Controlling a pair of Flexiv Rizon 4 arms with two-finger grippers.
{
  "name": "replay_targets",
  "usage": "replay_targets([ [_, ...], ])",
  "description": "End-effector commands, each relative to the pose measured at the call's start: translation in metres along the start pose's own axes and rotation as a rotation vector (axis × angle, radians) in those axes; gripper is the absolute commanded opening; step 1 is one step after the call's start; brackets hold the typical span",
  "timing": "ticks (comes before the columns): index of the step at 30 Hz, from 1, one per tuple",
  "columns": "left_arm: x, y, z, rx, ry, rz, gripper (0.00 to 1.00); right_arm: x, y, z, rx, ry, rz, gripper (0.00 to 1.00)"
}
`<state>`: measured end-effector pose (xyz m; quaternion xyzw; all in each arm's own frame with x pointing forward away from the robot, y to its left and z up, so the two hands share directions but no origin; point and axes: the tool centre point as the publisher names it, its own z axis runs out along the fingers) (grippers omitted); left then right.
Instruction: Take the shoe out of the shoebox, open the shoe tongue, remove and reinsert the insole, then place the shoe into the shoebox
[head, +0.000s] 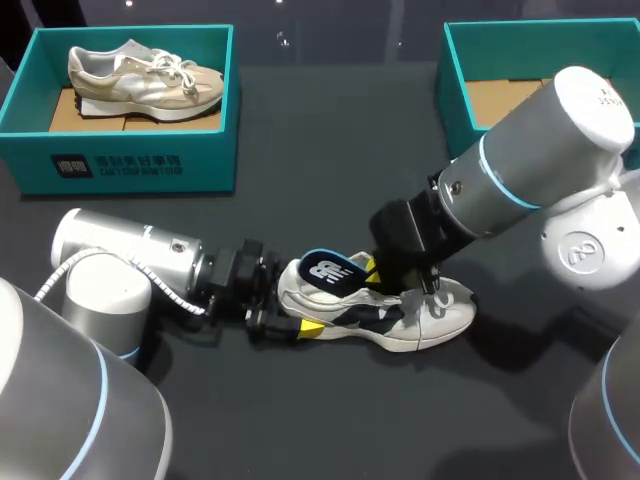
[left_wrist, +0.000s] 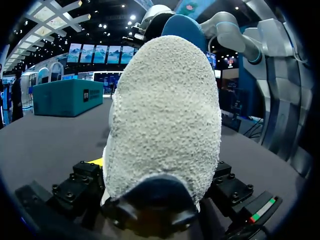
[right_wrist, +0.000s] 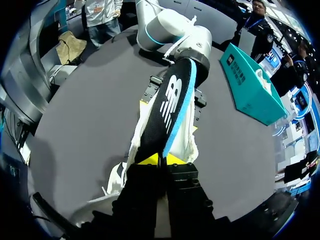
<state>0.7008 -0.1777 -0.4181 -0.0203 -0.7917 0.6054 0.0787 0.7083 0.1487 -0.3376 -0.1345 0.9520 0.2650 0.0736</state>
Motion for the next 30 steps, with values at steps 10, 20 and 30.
replay_targets([
  [10,-0.001,0.001,0.002,-0.001,0.001,0.0,0.0,-0.014,0.034,0.01,0.026,0.116,-0.083,0.0],
  [20,-0.001,0.001,0.002,-0.001,0.001,0.0,0.0,-0.014,0.044,0.011,0.014,0.151,-0.015,0.0],
  [30,-0.001,0.001,0.002,-0.001,0.001,0.0,0.0,-0.012,0.047,0.008,-0.025,0.217,0.132,0.42],
])
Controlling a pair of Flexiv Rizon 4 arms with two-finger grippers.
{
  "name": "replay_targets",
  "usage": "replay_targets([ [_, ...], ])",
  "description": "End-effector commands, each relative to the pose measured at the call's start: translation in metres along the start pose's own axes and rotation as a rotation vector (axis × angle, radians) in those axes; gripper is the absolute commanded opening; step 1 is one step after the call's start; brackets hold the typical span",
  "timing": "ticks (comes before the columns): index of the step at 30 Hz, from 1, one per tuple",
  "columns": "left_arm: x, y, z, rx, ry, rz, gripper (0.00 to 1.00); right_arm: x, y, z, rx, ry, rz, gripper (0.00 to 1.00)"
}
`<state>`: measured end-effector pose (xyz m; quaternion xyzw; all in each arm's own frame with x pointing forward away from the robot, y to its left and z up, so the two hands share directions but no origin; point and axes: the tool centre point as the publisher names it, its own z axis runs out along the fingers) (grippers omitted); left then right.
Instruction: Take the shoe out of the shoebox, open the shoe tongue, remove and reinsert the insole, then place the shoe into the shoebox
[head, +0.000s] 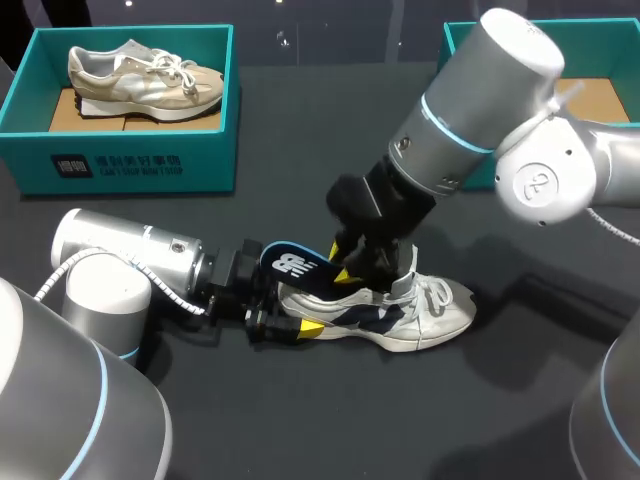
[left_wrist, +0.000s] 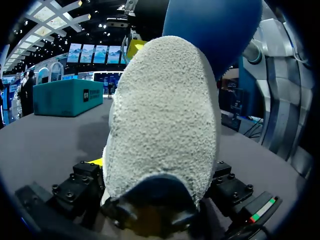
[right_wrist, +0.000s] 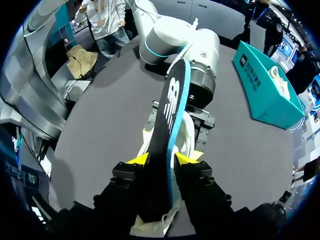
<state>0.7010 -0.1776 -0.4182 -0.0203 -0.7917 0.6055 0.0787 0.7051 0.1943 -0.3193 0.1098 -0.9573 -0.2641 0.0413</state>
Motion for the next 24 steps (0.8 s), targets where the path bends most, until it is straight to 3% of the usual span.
replay_targets([
  [1,-0.001,0.001,0.002,-0.001,0.0,0.0,0.0,-0.001,0.0,-0.001,-0.01,0.014,0.036,0.42],
  [8,-0.001,0.001,0.002,-0.001,0.0,0.0,0.0,-0.003,0.006,-0.005,-0.013,0.069,0.117,0.42],
  [13,-0.001,0.001,0.002,-0.001,0.0,0.0,0.0,-0.004,0.013,-0.007,-0.019,0.13,0.145,0.49],
  [24,-0.001,0.001,0.002,-0.001,0.0,0.0,0.0,-0.005,0.013,-0.009,-0.067,0.232,0.221,0.48],
])
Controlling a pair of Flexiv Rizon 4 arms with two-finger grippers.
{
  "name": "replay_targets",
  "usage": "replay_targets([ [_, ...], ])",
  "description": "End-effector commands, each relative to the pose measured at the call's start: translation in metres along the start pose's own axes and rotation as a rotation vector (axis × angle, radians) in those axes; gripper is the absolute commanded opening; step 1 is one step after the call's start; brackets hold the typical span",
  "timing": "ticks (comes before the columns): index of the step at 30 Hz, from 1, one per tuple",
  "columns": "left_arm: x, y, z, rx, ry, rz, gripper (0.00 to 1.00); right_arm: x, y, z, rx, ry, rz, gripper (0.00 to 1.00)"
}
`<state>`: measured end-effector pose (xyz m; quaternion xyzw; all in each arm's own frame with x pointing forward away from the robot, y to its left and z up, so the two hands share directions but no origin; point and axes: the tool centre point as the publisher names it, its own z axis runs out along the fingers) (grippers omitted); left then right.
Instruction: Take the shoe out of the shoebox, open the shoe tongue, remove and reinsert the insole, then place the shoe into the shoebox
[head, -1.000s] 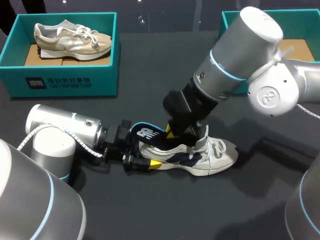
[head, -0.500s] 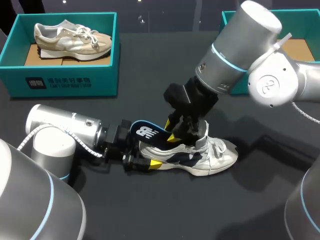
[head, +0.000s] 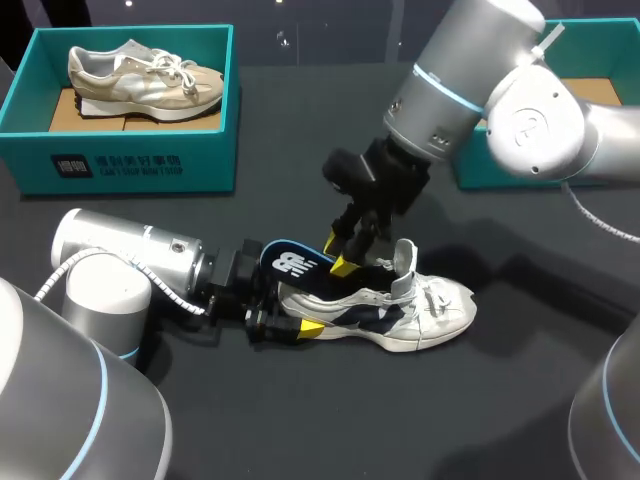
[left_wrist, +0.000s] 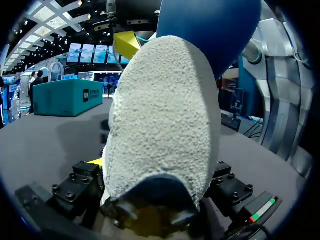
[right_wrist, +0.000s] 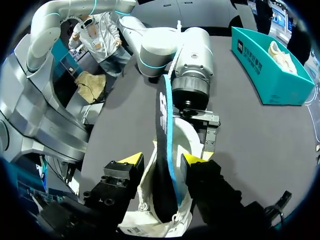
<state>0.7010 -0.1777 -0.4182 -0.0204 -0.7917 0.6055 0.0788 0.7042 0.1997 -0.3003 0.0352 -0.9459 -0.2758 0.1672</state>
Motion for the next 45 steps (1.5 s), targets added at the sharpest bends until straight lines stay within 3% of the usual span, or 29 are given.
replay_targets([
  [1,-0.001,0.001,0.002,-0.001,0.0,0.0,0.0,-0.006,-0.001,0.005,-0.013,0.036,0.021,0.47],
  [10,-0.001,0.001,0.002,-0.001,0.0,0.0,0.0,-0.003,0.002,0.013,-0.044,0.095,0.078,0.49],
  [18,-0.001,0.001,0.002,-0.001,0.0,0.0,0.0,0.0,0.001,0.026,-0.124,0.106,0.098,0.48],
  [32,-0.001,0.001,0.002,-0.001,0.0,0.0,0.0,0.004,0.011,0.033,-0.17,0.108,0.086,0.38],
  [35,-0.001,0.001,0.002,-0.001,0.0,0.0,0.0,0.004,0.014,0.034,-0.174,0.109,0.079,0.3],
  [39,-0.001,0.001,0.002,-0.001,0.0,0.0,0.0,0.005,0.018,0.036,-0.177,0.111,0.067,0.0],
  [45,-0.001,0.001,0.002,-0.001,0.0,0.0,0.0,0.005,0.023,0.038,-0.187,0.106,0.042,0.0],
])
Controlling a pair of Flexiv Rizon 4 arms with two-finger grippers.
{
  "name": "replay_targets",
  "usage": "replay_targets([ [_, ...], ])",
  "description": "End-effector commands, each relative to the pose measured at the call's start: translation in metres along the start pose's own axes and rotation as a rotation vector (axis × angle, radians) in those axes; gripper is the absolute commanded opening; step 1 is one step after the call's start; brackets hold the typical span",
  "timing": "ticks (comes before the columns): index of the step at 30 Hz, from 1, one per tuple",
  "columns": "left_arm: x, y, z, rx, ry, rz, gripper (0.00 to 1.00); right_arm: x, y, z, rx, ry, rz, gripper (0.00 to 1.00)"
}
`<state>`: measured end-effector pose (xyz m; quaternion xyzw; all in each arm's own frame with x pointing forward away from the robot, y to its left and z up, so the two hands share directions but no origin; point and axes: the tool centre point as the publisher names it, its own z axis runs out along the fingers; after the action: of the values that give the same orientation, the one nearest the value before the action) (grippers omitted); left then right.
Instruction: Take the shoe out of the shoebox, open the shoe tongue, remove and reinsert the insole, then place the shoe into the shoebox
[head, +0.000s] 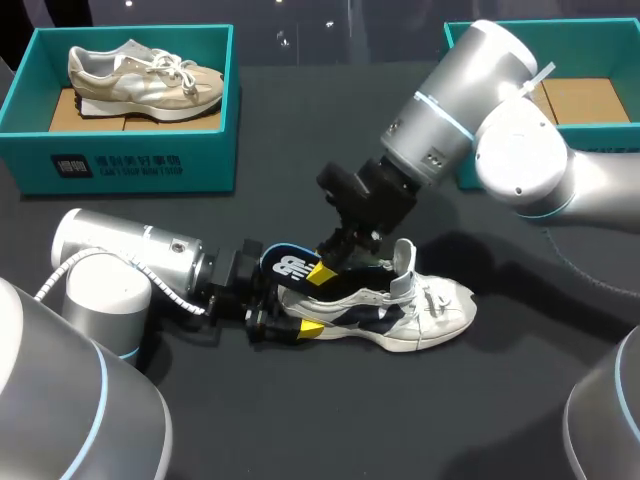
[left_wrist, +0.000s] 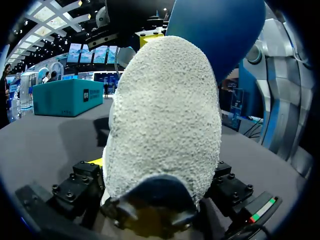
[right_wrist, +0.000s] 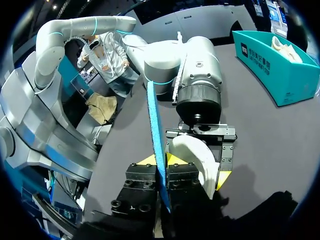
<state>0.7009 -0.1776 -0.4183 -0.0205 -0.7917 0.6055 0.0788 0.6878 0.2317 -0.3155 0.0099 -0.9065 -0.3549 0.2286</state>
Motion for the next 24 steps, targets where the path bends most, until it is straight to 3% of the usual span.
replay_targets([
  [1,-0.001,0.0,0.002,-0.001,0.0,-0.001,0.0,-0.001,0.006,0.005,-0.003,-0.008,-0.021,0.0],
  [8,-0.001,0.0,0.002,-0.001,0.0,-0.001,0.0,0.006,0.048,-0.006,0.008,-0.062,-0.17,0.0],
  [23,-0.001,0.0,0.002,-0.001,0.0,-0.001,0.0,0.006,0.048,-0.006,0.008,-0.062,-0.17,0.0],
  [24,-0.001,0.0,0.002,-0.001,0.0,-0.001,0.0,0.008,0.056,-0.006,-0.023,-0.076,-0.218,0.0],
])
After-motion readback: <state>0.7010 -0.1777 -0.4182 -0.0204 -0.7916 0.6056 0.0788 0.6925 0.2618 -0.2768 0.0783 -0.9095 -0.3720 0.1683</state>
